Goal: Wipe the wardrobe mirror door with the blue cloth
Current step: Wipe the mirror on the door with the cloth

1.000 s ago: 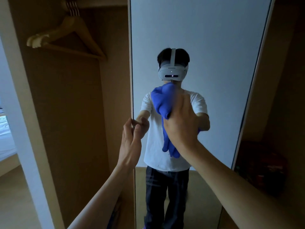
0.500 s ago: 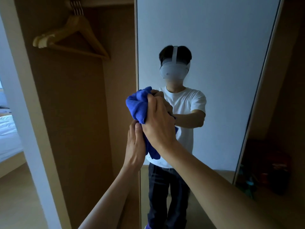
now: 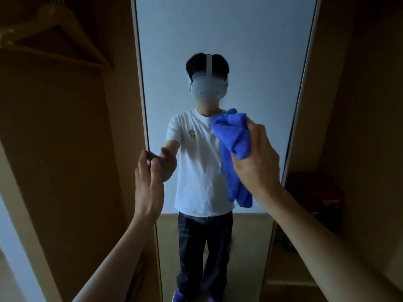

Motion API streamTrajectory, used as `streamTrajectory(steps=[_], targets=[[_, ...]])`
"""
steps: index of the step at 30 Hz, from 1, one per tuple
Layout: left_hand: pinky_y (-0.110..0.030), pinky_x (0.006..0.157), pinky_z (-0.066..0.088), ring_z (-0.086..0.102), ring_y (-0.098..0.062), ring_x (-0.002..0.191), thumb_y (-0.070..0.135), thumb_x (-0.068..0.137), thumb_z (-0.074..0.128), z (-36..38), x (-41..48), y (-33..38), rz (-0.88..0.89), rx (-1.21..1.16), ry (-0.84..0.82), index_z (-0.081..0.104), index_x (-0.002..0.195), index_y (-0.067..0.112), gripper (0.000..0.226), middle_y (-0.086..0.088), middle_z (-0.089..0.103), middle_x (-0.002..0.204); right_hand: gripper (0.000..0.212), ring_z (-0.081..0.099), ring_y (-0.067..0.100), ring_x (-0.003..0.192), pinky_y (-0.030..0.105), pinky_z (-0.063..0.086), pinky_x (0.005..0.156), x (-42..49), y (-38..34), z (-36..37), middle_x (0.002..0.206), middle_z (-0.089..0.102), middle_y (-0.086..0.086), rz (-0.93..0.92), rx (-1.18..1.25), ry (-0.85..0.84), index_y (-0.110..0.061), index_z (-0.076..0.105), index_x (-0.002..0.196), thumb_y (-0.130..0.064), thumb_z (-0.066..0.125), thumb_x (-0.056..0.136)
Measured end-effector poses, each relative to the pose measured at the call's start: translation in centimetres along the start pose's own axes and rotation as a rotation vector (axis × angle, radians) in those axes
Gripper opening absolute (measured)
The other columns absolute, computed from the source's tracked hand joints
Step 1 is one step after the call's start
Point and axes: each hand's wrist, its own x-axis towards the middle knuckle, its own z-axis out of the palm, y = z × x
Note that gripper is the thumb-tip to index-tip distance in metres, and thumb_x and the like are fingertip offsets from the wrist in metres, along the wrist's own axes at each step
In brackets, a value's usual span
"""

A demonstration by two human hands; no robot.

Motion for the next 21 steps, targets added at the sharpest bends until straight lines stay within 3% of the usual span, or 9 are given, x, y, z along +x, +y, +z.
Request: streamTrajectory(steps=[3,5,6,8,9,11,13,17,21], targets=[[-0.034,0.11,0.027,0.029,-0.006,0.143,0.065,0.097,0.023,0.1,0.0,-0.2,0.008,0.017,0.006,0.017,0.159,0.042,0.067,0.005,0.026,0.165,0.015,0.06,0.001,0.081,0.034,0.053,0.066,-0.4,3.0,-2.4,0.09,0.06,-0.01,-0.036,0.056,0.01,-0.025,0.052,0.109,-0.026,0.058,0.094],[-0.034,0.111,0.026,0.028,-0.013,0.148,0.064,0.098,0.023,0.2,0.0,-0.3,0.01,0.031,0.019,0.016,0.16,0.041,0.066,0.004,0.025,0.166,0.016,0.056,-0.007,0.081,0.023,0.053,0.07,0.5,3.9,-2.9,0.09,0.061,-0.011,-0.003,0.041,0.076,-0.024,0.053,0.108,-0.023,0.058,0.092],[-0.034,0.11,0.025,0.028,-0.016,0.149,0.063,0.098,0.023,0.3,0.0,-0.4,0.008,0.041,0.028,0.016,0.16,0.041,0.066,0.004,0.025,0.166,0.026,0.056,-0.003,0.086,0.026,0.053,0.077,1.1,4.3,-3.3,0.099,0.063,-0.003,0.096,-0.066,0.293,-0.016,0.054,0.114,-0.024,0.056,0.089],[-0.035,0.109,0.025,0.026,-0.018,0.151,0.062,0.1,0.022,0.5,0.0,-0.4,0.0,0.049,0.044,0.015,0.16,0.041,0.064,0.004,0.023,0.167,0.036,0.057,0.022,0.081,0.041,0.054,0.07,2.6,5.2,-5.6,0.098,0.056,0.014,0.286,-0.171,0.723,0.0,0.051,0.109,-0.021,0.048,0.08],[-0.036,0.109,0.025,0.026,-0.018,0.151,0.06,0.101,0.022,0.6,-0.1,-0.4,-0.002,0.048,0.048,0.014,0.16,0.042,0.062,0.004,0.022,0.167,0.035,0.056,0.026,0.078,0.041,0.051,0.066,2.2,5.6,-6.1,0.096,0.056,0.016,0.317,-0.205,0.718,0.003,0.052,0.108,-0.019,0.048,0.082],[-0.037,0.11,0.026,0.026,-0.018,0.151,0.059,0.103,0.022,0.7,-0.1,-0.4,-0.009,0.04,0.047,0.014,0.16,0.043,0.06,0.004,0.022,0.167,0.041,0.059,0.022,0.091,0.034,0.045,0.074,0.2,6.4,-5.8,0.11,0.062,0.013,0.178,-0.202,0.281,-0.002,0.054,0.124,-0.027,0.059,0.091],[-0.037,0.111,0.026,0.026,-0.018,0.152,0.062,0.1,0.023,0.6,-0.1,-0.3,-0.024,0.019,0.04,0.014,0.16,0.044,0.063,0.005,0.022,0.168,0.043,0.06,0.021,0.099,0.031,0.042,0.079,-1.2,7.8,-5.6,0.116,0.063,0.009,0.154,-0.107,0.08,-0.01,0.053,0.129,-0.027,0.066,0.092],[-0.036,0.111,0.025,0.025,-0.017,0.152,0.064,0.095,0.023,0.4,-0.1,0.0,-0.041,-0.01,0.015,0.014,0.159,0.046,0.068,0.006,0.022,0.168,0.035,0.064,0.024,0.096,0.034,0.05,0.085,0.0,5.7,-4.3,0.106,0.064,0.013,0.061,-0.094,0.175,0.001,0.057,0.123,-0.026,0.057,0.101],[-0.034,0.109,0.024,0.026,-0.013,0.148,0.063,0.095,0.024,0.2,-0.2,0.2,-0.054,-0.026,-0.01,0.012,0.159,0.047,0.067,0.006,0.021,0.167,0.051,0.056,0.027,0.121,0.028,0.04,0.099,-1.0,4.3,-2.7,0.134,0.056,0.017,0.19,0.032,0.111,-0.006,0.045,0.139,-0.032,0.054,0.097]])
